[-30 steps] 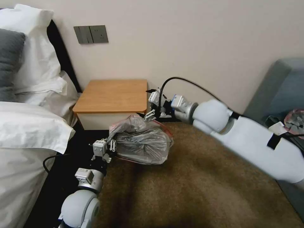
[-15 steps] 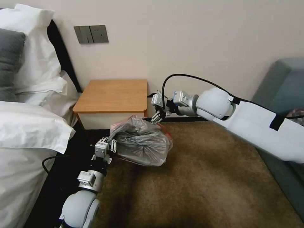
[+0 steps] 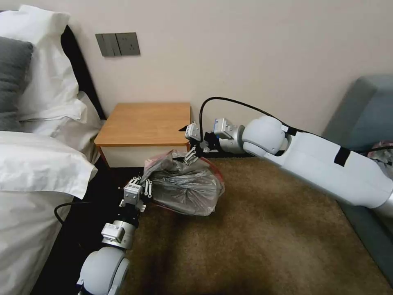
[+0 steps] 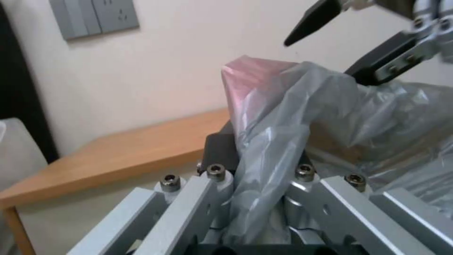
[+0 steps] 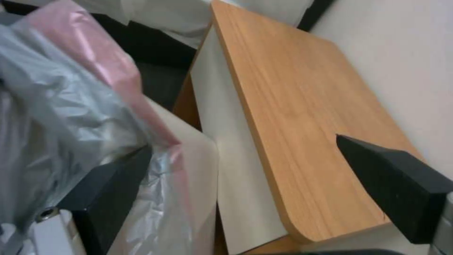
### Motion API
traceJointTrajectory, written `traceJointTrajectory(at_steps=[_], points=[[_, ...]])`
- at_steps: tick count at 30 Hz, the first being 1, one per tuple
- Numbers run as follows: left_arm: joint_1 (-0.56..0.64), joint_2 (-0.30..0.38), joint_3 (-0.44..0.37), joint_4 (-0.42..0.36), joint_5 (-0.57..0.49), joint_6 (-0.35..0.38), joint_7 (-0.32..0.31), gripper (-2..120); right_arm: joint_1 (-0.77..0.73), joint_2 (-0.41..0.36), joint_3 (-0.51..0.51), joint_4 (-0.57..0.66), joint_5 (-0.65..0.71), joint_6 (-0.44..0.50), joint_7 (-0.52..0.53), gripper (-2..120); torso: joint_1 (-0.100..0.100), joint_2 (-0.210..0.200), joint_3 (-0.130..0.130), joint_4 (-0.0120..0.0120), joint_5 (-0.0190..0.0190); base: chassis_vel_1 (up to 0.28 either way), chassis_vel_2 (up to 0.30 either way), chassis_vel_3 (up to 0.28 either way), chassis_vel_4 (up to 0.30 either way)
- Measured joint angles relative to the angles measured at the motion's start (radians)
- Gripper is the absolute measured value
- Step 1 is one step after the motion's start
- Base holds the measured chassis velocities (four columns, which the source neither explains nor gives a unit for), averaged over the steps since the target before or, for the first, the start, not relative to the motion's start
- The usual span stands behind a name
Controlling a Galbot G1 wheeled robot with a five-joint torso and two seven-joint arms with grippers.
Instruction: Pick up the garbage bag from the table and place it over the trash can.
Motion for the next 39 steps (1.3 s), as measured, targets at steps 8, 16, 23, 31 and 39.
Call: traceJointTrajectory(at_steps=[8, 16, 23, 31, 39], points=[[0.012, 0.001, 0.013, -0.027, 0.037, -0.020, 0.004, 9, 0.033, 0.030, -0.026, -0.034, 0.008, 0.002, 0.005, 100, 0.000, 0.000, 0.000, -0.0003, 0.0000, 0.000, 0.000, 0.000, 0.000], [0.027, 0.000, 0.018, -0.049, 0.046, -0.033, 0.008, 9, 0.042, 0.072, -0.028, -0.075, -0.005, 0.016, 0.010, 100, 0.000, 0.000, 0.000, -0.0001, 0.0000, 0.000, 0.000, 0.000, 0.000], [0.012, -0.007, -0.004, 0.010, -0.008, -0.030, -0.003, 9, -0.032, 0.028, 0.084, 0.016, -0.021, 0.025, 0.060, 100, 0.000, 0.000, 0.000, 0.0003, 0.0001, 0.000, 0.000, 0.000, 0.000], [-0.005, -0.022, -0.017, 0.063, -0.155, 0.058, -0.054, 9, -0.306, -0.067, 0.388, 0.252, -0.091, 0.005, 0.228, 100, 0.000, 0.000, 0.000, -0.0003, 0.0001, 0.000, 0.000, 0.000, 0.000], [-0.023, -0.032, -0.032, 0.043, -0.365, 0.190, -0.115, 9, -0.737, -0.091, 0.588, 0.494, -0.064, -0.051, 0.581, 100, 0.000, 0.000, 0.000, -0.0002, -0.0001, 0.000, 0.000, 0.000, 0.000]])
